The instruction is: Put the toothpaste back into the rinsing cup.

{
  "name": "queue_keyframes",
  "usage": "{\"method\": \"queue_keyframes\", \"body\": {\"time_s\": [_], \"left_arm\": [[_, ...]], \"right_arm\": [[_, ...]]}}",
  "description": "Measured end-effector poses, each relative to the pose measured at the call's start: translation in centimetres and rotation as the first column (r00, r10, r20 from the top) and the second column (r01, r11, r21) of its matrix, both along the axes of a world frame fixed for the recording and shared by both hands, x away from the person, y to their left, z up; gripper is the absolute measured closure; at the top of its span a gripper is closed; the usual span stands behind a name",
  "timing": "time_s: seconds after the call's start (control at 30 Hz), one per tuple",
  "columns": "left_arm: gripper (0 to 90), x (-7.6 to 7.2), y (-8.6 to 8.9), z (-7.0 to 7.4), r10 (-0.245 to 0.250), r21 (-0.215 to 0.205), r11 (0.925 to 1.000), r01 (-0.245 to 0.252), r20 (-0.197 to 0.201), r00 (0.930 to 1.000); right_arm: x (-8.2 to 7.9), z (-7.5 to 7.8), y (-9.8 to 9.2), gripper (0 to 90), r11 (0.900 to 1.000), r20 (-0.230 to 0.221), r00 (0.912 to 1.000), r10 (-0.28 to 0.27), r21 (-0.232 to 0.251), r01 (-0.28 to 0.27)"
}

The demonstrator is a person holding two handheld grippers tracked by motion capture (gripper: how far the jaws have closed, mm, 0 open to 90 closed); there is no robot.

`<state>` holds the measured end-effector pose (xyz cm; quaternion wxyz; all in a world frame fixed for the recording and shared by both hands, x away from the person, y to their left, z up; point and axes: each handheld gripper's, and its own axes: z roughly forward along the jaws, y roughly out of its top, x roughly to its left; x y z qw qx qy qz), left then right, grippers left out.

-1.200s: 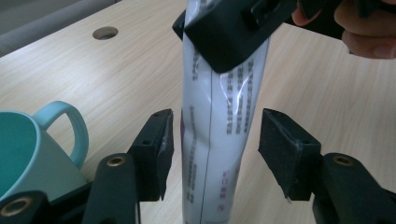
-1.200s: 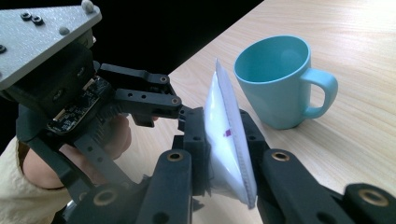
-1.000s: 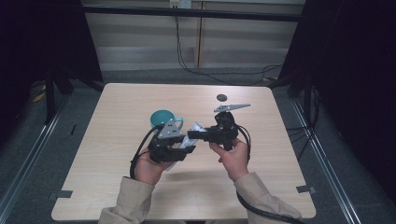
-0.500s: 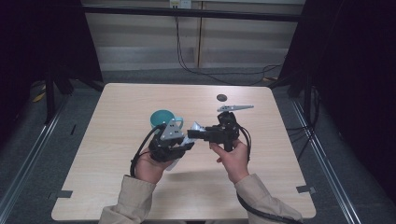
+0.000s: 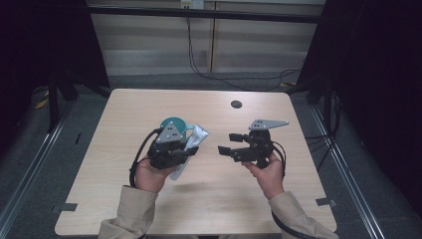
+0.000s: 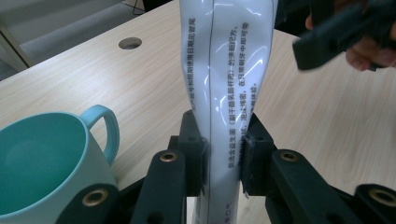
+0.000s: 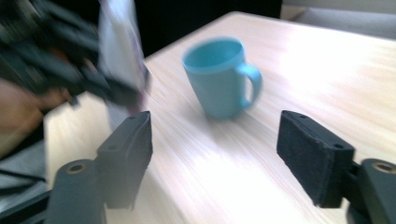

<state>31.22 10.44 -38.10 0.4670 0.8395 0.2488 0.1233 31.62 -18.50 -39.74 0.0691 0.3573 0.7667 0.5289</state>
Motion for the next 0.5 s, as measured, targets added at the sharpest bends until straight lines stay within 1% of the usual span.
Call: {"method": "queue_keyframes", "body": {"time_s": [0.03, 0.07, 0.1, 0.13, 0.23, 0.27, 0.3, 0.37, 0.43, 0.47, 0.5], "left_arm": [[74.6, 0.1, 0.1, 0.0, 0.003, -0.002, 1.0000, -0.003, 0.001, 1.0000], [74.7, 0.1, 0.1, 0.0, 0.003, -0.002, 1.0000, -0.003, 0.001, 1.0000], [74.6, 0.2, 0.3, 0.1, 0.007, -0.015, 0.9999, -0.007, -0.004, 1.0000], [74.7, 0.2, 0.4, 0.2, 0.006, -0.020, 0.9998, -0.006, -0.006, 1.0000], [74.6, 0.3, 0.7, 0.4, 0.010, -0.024, 0.9997, -0.010, -0.004, 0.9999], [74.6, 0.3, 0.7, 0.4, 0.010, -0.024, 0.9997, -0.010, -0.004, 0.9999], [74.7, 0.4, 0.7, 0.4, 0.008, -0.030, 0.9995, -0.009, -0.009, 0.9999], [74.6, 0.5, 0.9, 0.6, 0.019, -0.036, 0.9992, -0.019, -0.004, 0.9998], [74.6, 0.6, 0.9, 0.6, 0.020, -0.038, 0.9991, -0.020, -0.004, 0.9998], [74.6, 0.7, 0.9, 0.6, 0.020, -0.039, 0.9990, -0.020, -0.005, 0.9998], [74.6, 0.8, 1.0, 0.7, 0.022, -0.041, 0.9989, -0.022, -0.009, 0.9997]], "right_arm": [[-0.1, -0.5, -0.2, 24.1, 1.000, -0.001, 1.0000, -0.001, -0.018, 0.001], [-0.1, -0.5, -0.2, 24.1, 1.000, -0.001, 1.0000, -0.001, -0.018, 0.001], [-0.4, -1.4, -0.5, 22.5, 0.999, 0.007, 1.0000, -0.005, -0.052, 0.005], [-0.5, -1.9, -0.6, 21.6, 0.997, 0.014, 0.9999, -0.003, -0.074, 0.004], [-1.0, -3.5, -1.0, 19.8, 0.990, 0.009, 1.0000, 0.000, -0.138, 0.002], [-1.0, -3.5, -1.0, 19.8, 0.990, 0.009, 1.0000, 0.000, -0.138, 0.002], [-1.2, -4.6, -1.3, 18.8, 0.988, -0.004, 1.0000, 0.000, -0.156, 0.000], [-1.4, -5.6, -1.7, 18.0, 0.985, -0.019, 0.9998, -0.008, -0.172, 0.005], [-1.6, -6.3, -2.0, 17.8, 0.985, -0.031, 0.9995, -0.012, -0.171, 0.007], [-1.6, -6.3, -2.0, 17.8, 0.985, -0.031, 0.9995, -0.012, -0.171, 0.007], [-1.8, -7.0, -2.2, 17.6, 0.984, -0.040, 0.9991, -0.017, -0.179, 0.010]]}}
